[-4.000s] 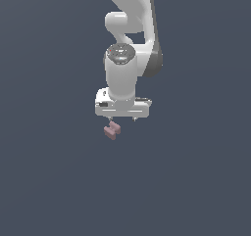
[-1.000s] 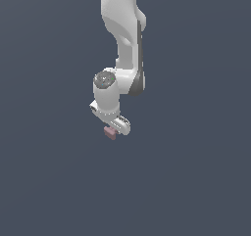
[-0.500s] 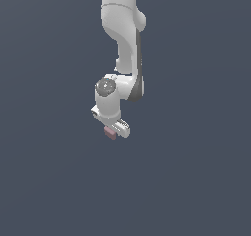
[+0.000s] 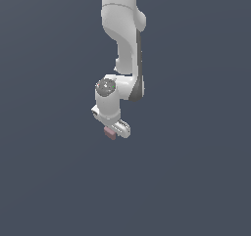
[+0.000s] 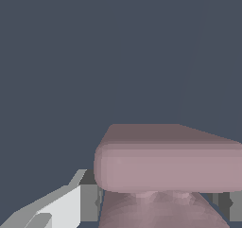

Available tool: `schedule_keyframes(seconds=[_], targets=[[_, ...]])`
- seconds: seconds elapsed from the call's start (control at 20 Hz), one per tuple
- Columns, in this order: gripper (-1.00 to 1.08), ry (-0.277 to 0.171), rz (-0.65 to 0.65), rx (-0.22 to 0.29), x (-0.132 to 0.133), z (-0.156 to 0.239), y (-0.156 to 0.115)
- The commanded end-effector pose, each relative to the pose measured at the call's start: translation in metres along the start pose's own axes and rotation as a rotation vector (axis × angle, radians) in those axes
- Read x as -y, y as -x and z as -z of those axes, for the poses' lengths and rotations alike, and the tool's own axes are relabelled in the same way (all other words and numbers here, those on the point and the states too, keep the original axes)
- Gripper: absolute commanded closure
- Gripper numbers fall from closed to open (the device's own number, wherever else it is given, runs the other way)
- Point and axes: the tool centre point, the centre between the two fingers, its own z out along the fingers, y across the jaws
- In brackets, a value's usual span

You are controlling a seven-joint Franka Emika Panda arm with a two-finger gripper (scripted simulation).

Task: Pick up the object and move it to a goal position.

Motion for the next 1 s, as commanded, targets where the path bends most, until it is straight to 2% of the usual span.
schedule_keyframes(seconds=[0.0, 0.5, 0.95], targets=[[1.08, 0.000, 0.000, 0.000, 0.000, 0.000, 0.000], [1.08, 0.000, 0.000, 0.000, 0.003, 0.025, 0.014], [1.08, -0.001, -0.001, 0.000, 0.009, 0.085, 0.048]])
